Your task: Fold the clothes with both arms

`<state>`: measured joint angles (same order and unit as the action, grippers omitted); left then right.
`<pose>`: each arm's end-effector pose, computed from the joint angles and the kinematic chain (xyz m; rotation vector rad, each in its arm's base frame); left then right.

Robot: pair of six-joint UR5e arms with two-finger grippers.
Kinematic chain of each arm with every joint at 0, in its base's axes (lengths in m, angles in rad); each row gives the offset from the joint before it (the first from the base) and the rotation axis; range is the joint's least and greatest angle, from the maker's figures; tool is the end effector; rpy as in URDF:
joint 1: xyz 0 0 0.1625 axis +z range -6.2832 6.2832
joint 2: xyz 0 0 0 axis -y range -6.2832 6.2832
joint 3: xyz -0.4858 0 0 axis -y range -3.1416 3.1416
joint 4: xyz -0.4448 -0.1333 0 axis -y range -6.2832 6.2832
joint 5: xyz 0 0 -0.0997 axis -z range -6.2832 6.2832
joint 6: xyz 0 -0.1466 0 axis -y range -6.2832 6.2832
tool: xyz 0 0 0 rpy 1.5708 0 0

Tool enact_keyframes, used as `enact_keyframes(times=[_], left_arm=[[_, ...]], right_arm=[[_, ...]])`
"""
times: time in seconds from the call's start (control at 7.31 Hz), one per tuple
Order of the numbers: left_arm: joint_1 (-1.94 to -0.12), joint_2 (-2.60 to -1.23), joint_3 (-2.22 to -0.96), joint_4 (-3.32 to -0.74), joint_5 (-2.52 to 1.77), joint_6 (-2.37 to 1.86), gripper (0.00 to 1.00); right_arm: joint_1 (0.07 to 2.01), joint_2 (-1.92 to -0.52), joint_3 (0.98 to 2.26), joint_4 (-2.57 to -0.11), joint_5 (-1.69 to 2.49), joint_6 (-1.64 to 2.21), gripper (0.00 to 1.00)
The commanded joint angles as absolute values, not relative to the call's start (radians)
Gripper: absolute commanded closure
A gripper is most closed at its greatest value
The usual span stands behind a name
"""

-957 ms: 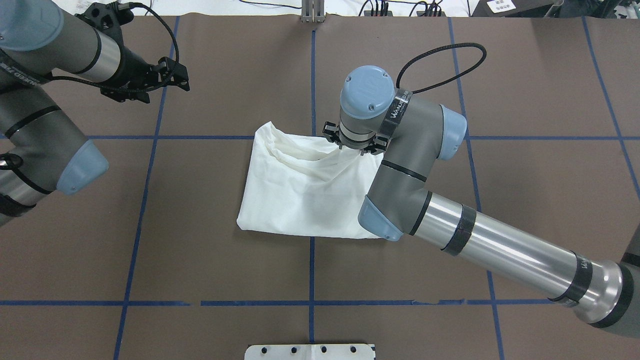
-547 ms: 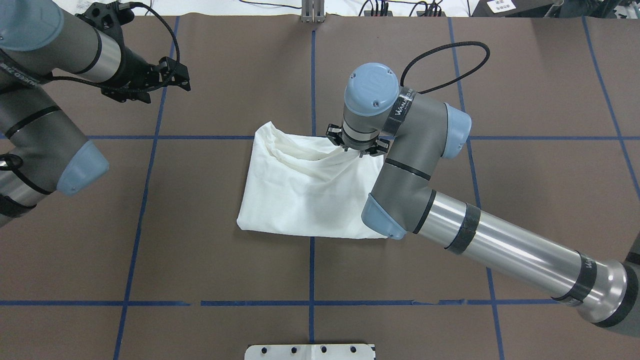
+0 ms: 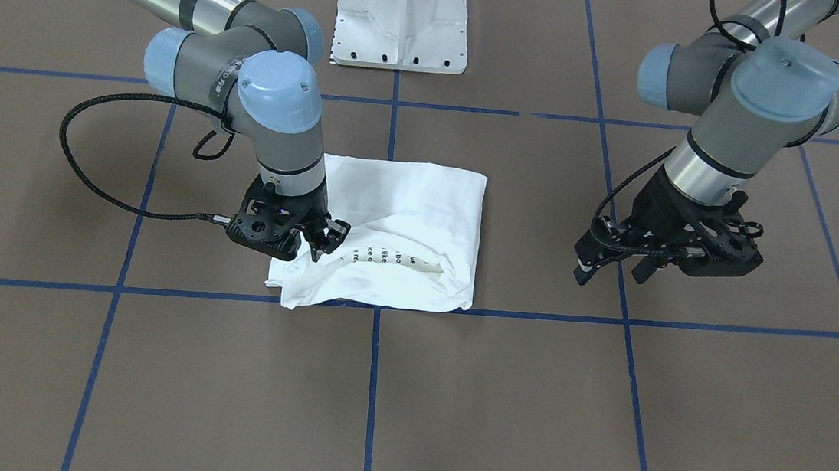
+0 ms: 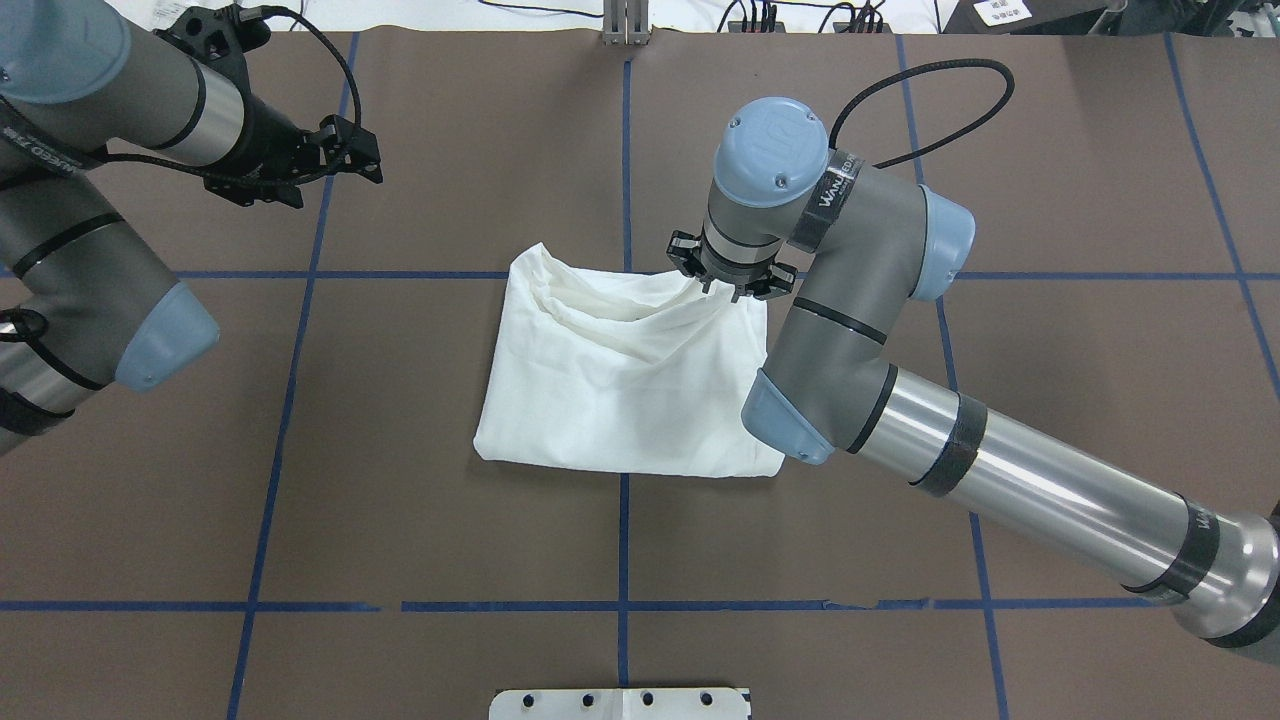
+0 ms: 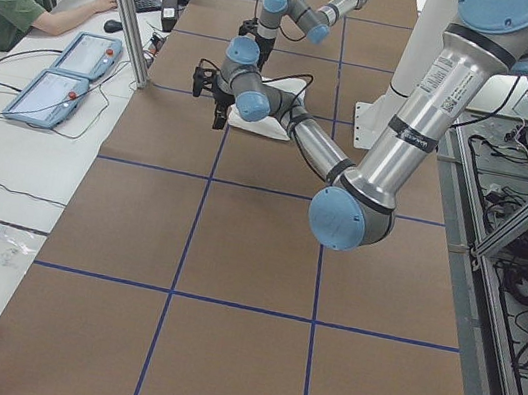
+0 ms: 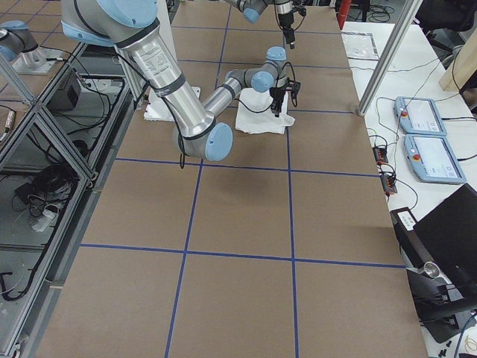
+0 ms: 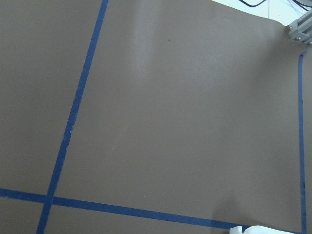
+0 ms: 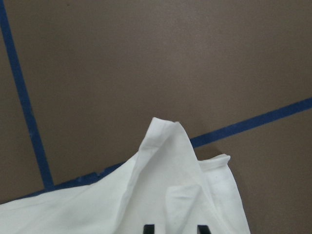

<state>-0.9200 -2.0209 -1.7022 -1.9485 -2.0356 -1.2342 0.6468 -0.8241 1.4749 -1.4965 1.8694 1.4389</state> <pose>0.3991 -0.6357 0.3492 0.2072 1.0155 -0.3078 -0.6251 -0.5850 0.2883 0.0092 -0.7787 0.3806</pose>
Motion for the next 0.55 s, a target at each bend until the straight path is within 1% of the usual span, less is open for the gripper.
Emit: enact_keyframes(times=[0.0,0.27,0.41], left_arm=[[-0.919,-2.022,-1.701,-1.95,-2.036,-1.233,0.01],[-0.919,-2.023,-1.703,-1.95,-2.036,-1.235,0.0],[-0.919,-2.023,-1.703,-1.95,-2.036,-1.235,0.0]], right_arm=[[0.643,-0.825,1.468,-1.497,1.867,1.44,0.59],[0.634,-0.825,1.451,-1.49,1.862,1.44,0.62],[0.634,-0.824,1.451,-1.489,1.864,1.44,0.81]])
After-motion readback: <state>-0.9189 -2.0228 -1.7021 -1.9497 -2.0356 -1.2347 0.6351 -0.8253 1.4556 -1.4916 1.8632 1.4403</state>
